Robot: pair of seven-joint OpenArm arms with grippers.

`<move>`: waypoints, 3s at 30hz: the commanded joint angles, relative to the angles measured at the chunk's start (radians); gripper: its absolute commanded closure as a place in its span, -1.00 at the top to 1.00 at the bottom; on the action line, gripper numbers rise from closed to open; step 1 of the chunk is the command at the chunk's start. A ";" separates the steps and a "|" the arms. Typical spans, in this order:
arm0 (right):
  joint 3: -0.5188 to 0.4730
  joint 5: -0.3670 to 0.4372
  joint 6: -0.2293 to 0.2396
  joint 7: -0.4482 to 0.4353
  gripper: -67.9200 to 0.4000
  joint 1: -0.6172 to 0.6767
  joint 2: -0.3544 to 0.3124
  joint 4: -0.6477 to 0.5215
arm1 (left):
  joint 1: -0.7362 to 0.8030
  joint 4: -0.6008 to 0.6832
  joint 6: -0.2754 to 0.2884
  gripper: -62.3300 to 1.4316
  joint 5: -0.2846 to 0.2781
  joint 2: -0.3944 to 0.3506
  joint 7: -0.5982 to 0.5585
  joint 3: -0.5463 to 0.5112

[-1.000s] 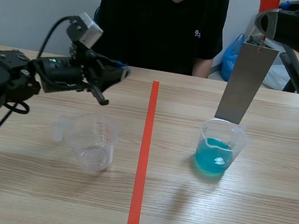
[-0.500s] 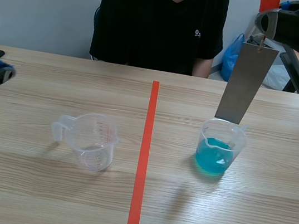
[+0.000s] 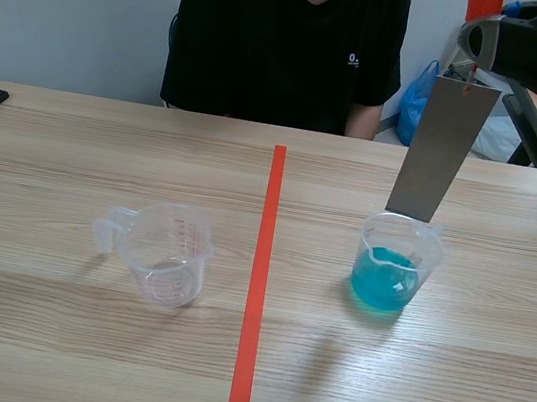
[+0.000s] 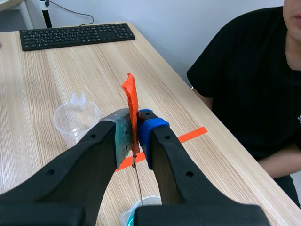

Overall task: Do the redox reaction experiment.
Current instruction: 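Raise the plate and point at it, then put the plate into the left beaker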

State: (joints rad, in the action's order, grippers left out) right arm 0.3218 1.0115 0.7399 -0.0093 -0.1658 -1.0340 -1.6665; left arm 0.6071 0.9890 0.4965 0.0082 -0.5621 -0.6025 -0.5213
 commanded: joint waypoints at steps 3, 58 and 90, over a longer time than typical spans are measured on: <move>-0.023 0.014 0.006 -0.015 -0.95 -0.017 -0.007 -0.008 | 0.087 0.029 -0.063 -0.82 0.060 0.089 -0.056 -0.059; 0.099 -0.130 0.006 0.387 -0.95 -0.186 0.709 -0.010 | 0.338 0.166 -0.269 -0.82 0.198 0.398 -0.212 -0.108; 0.256 -0.358 -0.014 0.384 -0.95 -0.185 0.863 -0.008 | 0.338 0.166 -0.266 -0.82 0.200 0.397 -0.209 -0.108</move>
State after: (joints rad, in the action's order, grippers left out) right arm 0.5713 0.6380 0.7223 0.3943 -0.3294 -0.1669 -1.6665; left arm 0.9363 1.1435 0.2321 0.2134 -0.1635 -0.7975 -0.6205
